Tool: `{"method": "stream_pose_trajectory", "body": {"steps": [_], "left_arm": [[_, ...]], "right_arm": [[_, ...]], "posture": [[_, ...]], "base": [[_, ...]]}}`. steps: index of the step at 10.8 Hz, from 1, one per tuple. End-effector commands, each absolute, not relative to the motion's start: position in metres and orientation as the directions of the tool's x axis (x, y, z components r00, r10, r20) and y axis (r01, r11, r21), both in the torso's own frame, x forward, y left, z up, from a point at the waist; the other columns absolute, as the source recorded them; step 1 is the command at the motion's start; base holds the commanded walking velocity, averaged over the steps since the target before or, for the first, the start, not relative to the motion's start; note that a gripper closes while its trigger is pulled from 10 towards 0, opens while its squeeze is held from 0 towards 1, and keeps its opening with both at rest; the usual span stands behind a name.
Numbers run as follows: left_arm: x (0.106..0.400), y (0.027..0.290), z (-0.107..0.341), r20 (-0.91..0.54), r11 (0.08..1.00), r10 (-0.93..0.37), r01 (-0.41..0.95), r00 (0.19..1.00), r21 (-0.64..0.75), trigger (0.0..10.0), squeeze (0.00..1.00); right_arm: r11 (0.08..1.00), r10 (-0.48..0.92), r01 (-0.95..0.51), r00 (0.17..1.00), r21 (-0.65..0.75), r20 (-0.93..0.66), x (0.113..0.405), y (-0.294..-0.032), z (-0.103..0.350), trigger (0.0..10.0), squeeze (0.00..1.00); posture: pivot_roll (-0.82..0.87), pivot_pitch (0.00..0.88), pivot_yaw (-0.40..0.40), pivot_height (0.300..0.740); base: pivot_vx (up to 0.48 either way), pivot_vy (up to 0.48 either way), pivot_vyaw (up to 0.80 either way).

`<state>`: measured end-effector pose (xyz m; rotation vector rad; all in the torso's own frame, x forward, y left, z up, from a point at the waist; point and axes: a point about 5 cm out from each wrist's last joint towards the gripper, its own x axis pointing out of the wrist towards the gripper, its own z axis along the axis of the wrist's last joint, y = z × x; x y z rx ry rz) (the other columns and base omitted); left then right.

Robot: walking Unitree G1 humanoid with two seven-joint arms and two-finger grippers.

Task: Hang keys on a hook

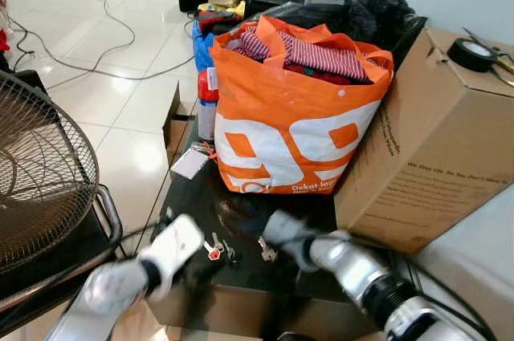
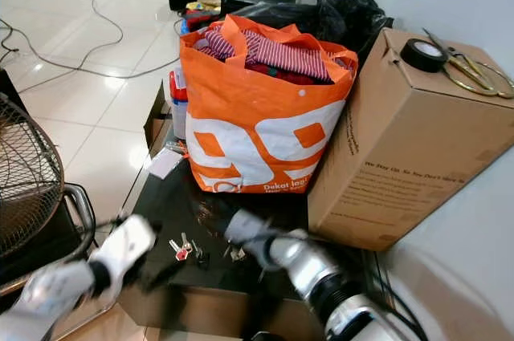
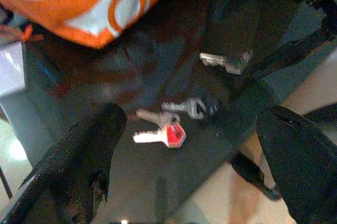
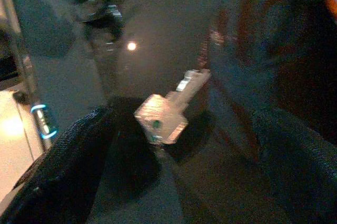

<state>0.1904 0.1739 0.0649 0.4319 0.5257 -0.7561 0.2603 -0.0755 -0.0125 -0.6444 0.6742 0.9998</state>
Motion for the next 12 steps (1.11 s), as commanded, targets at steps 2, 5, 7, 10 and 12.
{"method": "stream_pose_trajectory", "body": {"steps": [2,5,7,10,12], "left_arm": [[0.184,0.170,0.068,-0.589,0.644,-0.538,0.745,0.603,0.174,10.0,0.00],[0.180,0.165,0.068,-0.591,0.651,-0.538,0.742,0.601,0.161,10.0,0.00],[0.179,0.164,0.069,-0.593,0.649,-0.542,0.745,0.595,0.154,10.0,0.00],[0.177,0.163,0.070,-0.597,0.651,-0.541,0.744,0.593,0.148,10.0,0.00],[0.175,0.163,0.070,-0.600,0.652,-0.541,0.745,0.589,0.144,10.0,0.00]], "right_arm": [[0.386,0.498,-0.903,0.374,-0.186,-0.783,0.257,-0.082,-0.021,10.0,0.00],[0.375,0.455,-0.904,0.373,-0.206,-0.809,0.258,-0.093,-0.026,0.0,0.00],[0.357,0.446,-0.909,0.369,-0.216,-0.816,0.257,-0.092,-0.028,0.0,0.00],[0.342,0.423,-0.912,0.363,-0.225,-0.830,0.256,-0.093,-0.031,0.0,0.00],[0.349,0.411,-0.908,0.371,-0.233,-0.833,0.259,-0.094,-0.030,0.0,0.00]], "posture": [[-0.02,0.021,-0.157,0.740],[-0.03,0.022,-0.160,0.740],[-0.04,0.034,-0.164,0.740],[-0.03,0.036,-0.174,0.740],[-0.03,0.037,-0.173,0.740]], "base": [[0.000,0.000,0.00],[0.000,0.000,0.00],[0.000,0.000,0.00],[0.000,0.000,0.00],[0.000,0.000,0.00]]}}
